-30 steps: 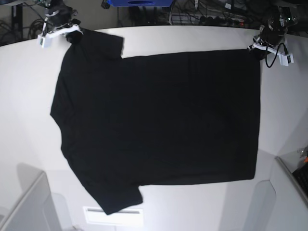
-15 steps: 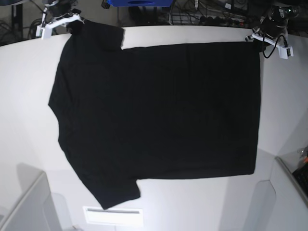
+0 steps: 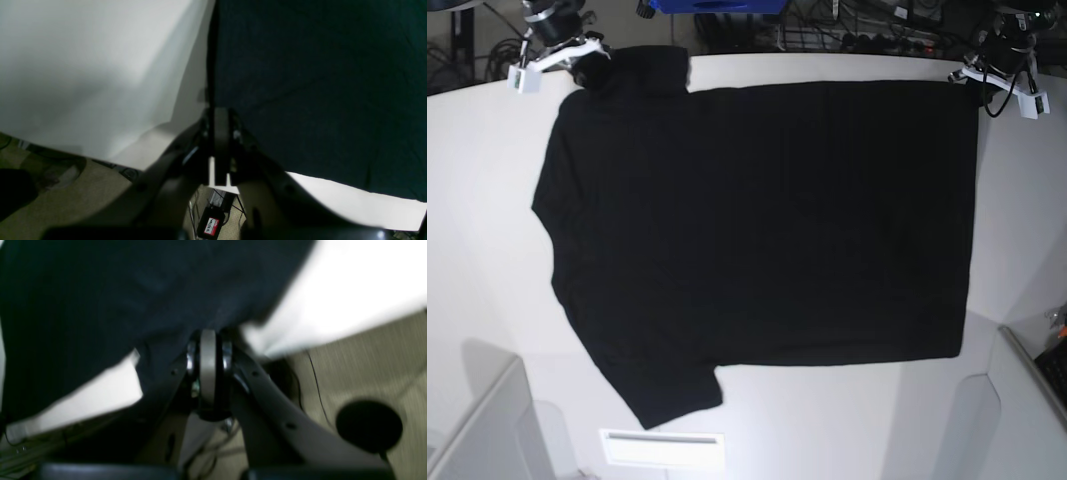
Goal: Fold the T-shirt properly
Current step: 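Grasp the shoulder corners with both grippers and pull them apart, then drag the shirt by its shoulders with both grippers, smoothing it flat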
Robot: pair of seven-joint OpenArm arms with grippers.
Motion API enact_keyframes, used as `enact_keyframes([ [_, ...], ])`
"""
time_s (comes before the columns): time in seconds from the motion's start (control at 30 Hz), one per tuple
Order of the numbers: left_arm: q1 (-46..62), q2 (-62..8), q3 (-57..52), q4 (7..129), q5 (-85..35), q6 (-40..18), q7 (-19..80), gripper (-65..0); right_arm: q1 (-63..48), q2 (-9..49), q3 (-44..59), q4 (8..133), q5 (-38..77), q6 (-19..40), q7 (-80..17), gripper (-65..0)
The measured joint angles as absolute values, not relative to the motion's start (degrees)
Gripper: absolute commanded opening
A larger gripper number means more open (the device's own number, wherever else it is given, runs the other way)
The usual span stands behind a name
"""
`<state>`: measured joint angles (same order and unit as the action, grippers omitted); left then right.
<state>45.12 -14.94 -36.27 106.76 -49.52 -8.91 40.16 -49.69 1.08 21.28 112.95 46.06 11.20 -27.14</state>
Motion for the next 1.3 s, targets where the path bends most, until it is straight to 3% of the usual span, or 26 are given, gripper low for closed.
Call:
enact_keyframes([
  [0.13,45.1,-15.1,-36.3,106.8,-49.9,-8.9,40.1,-65.0,-47.2,1.1,21.6,113.0,46.0,11.2,-31.1,-65.0],
  [0.37,45.1,-15.6,-36.3,106.9,-61.5,-8.6,40.1,-65.0,-40.6,1.1,21.9,112.9,46.0,11.0,-36.8,-65.0],
  [1.03,40.3,-15.3,-36.8,106.7,-61.8,-8.1,40.2,-65.0,-24.5,1.1,21.9,112.8,45.2,7.8,-49.4,-65.0],
  [1.1,38.7,-15.2,-36.8,106.4,-61.6,-8.1,40.8,-65.0,-23.2,1.1,21.9,112.8,45.8,4.4,-49.2,-65.0],
  [1.3,33.4,-15.0,-36.9,106.0,-61.5,-2.8,47.9,-65.0,-18.7,1.3,22.0,112.1,45.5,2.5,-50.1,-65.0],
])
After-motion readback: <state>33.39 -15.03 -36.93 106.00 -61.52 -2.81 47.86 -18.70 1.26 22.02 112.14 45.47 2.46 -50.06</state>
